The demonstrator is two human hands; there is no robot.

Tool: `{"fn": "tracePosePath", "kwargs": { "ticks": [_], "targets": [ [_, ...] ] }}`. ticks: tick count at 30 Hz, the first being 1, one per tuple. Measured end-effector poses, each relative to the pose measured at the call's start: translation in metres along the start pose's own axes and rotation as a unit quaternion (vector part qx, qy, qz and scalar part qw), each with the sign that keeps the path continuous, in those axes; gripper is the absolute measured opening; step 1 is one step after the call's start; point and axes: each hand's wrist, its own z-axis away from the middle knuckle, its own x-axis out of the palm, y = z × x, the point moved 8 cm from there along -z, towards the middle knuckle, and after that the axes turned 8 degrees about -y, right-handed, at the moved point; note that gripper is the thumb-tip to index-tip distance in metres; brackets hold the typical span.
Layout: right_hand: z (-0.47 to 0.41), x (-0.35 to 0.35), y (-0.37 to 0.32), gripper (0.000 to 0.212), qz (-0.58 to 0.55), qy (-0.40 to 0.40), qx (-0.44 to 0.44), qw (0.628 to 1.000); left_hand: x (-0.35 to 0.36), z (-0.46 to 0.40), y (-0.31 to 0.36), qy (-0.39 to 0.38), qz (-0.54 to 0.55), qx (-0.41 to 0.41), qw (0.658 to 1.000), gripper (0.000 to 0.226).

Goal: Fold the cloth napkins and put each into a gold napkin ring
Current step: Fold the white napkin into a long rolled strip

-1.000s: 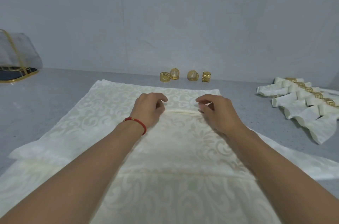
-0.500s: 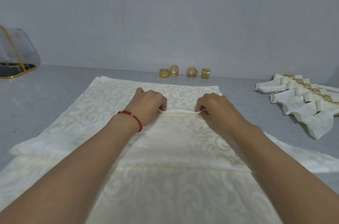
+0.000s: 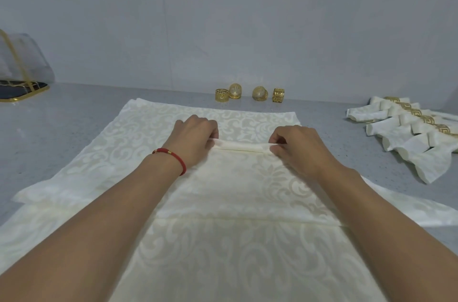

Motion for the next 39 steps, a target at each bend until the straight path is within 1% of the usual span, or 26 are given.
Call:
{"fn": "tracePosePath", "kwargs": {
  "ticks": [2, 4, 6, 8, 10, 11, 13, 15, 17, 18, 20, 22, 24, 25, 27, 29, 30, 32, 34, 36, 39],
  "targets": [
    [0.000, -0.003, -0.008, 0.013, 0.038, 0.032, -0.019, 0.999, -0.003, 0.001, 0.004, 0.024, -0.036, 0.024, 0.999, 0.022],
    [-0.002, -0.002, -0.014, 0.018, 0.062, 0.033, -0.041, 0.997, -0.006, 0.002, 0.005, 0.023, -0.048, 0.038, 0.998, 0.029],
    [-0.004, 0.000, -0.017, 0.021, 0.080, -0.005, -0.056, 0.995, -0.006, 0.002, 0.008, -0.015, -0.057, 0.051, 0.997, 0.033],
    [-0.004, 0.001, -0.016, 0.023, 0.079, -0.060, -0.049, 0.994, -0.004, 0.004, 0.009, -0.077, -0.045, 0.051, 0.995, 0.037],
    [0.000, 0.000, -0.011, 0.023, 0.039, -0.087, -0.025, 0.995, -0.004, 0.007, 0.004, -0.106, -0.005, 0.030, 0.994, 0.031],
    [0.002, -0.001, -0.009, 0.021, 0.012, -0.079, -0.022, 0.997, -0.006, 0.007, 0.001, -0.098, 0.020, 0.021, 0.995, 0.027],
    [0.004, -0.004, -0.006, 0.016, -0.031, -0.032, -0.031, 0.999, -0.008, 0.007, -0.005, -0.072, 0.058, 0.001, 0.996, 0.025],
    [0.005, -0.002, 0.002, 0.017, -0.057, 0.008, -0.030, 0.998, -0.006, 0.008, -0.005, -0.064, 0.059, -0.010, 0.996, 0.027],
    [0.004, 0.004, 0.007, 0.022, -0.063, 0.000, -0.029, 0.998, -0.001, 0.007, -0.005, -0.072, 0.046, -0.013, 0.996, 0.026],
    [0.003, 0.006, 0.008, 0.022, -0.059, -0.011, -0.031, 0.998, 0.001, 0.007, -0.005, -0.077, 0.046, -0.017, 0.996, 0.023],
    [0.002, 0.006, 0.007, 0.014, -0.025, -0.019, -0.034, 0.999, 0.001, 0.007, -0.005, -0.069, 0.050, -0.027, 0.996, 0.015],
    [0.004, 0.001, 0.001, 0.007, 0.012, -0.001, -0.043, 0.999, -0.003, 0.009, -0.003, -0.048, 0.016, -0.033, 0.998, 0.012],
    [0.007, -0.005, -0.006, 0.009, 0.035, 0.023, -0.052, 0.998, -0.008, 0.011, 0.004, -0.027, -0.036, -0.014, 0.999, 0.019],
    [0.008, -0.007, -0.009, 0.010, 0.046, 0.026, -0.057, 0.997, -0.009, 0.012, 0.008, -0.030, -0.051, 0.004, 0.998, 0.024],
    [0.007, -0.006, -0.015, 0.015, 0.070, 0.001, -0.065, 0.995, -0.008, 0.013, 0.013, -0.076, -0.067, 0.041, 0.994, 0.034],
    [0.006, -0.002, -0.016, 0.019, 0.080, -0.062, -0.056, 0.993, -0.006, 0.016, 0.012, -0.140, -0.046, 0.047, 0.988, 0.039],
    [0.006, -0.002, -0.016, 0.019, 0.076, -0.093, -0.045, 0.992, -0.007, 0.017, 0.010, -0.158, -0.022, 0.038, 0.987, 0.037],
    [0.008, -0.002, -0.012, 0.013, 0.047, -0.119, -0.028, 0.991, -0.010, 0.017, 0.005, -0.153, 0.032, 0.024, 0.987, 0.027],
    [0.009, -0.007, -0.012, 0.010, 0.015, -0.090, -0.042, 0.995, -0.011, 0.016, -0.001, -0.131, 0.065, 0.012, 0.989, 0.019],
    [0.008, -0.008, -0.008, 0.009, -0.021, -0.050, -0.049, 0.997, -0.008, 0.015, -0.005, -0.132, 0.055, 0.000, 0.990, 0.015],
    [0.009, -0.002, -0.003, 0.020, -0.045, -0.054, -0.045, 0.997, -0.003, 0.015, -0.005, -0.142, 0.015, -0.006, 0.990, 0.014]
  ]
}}
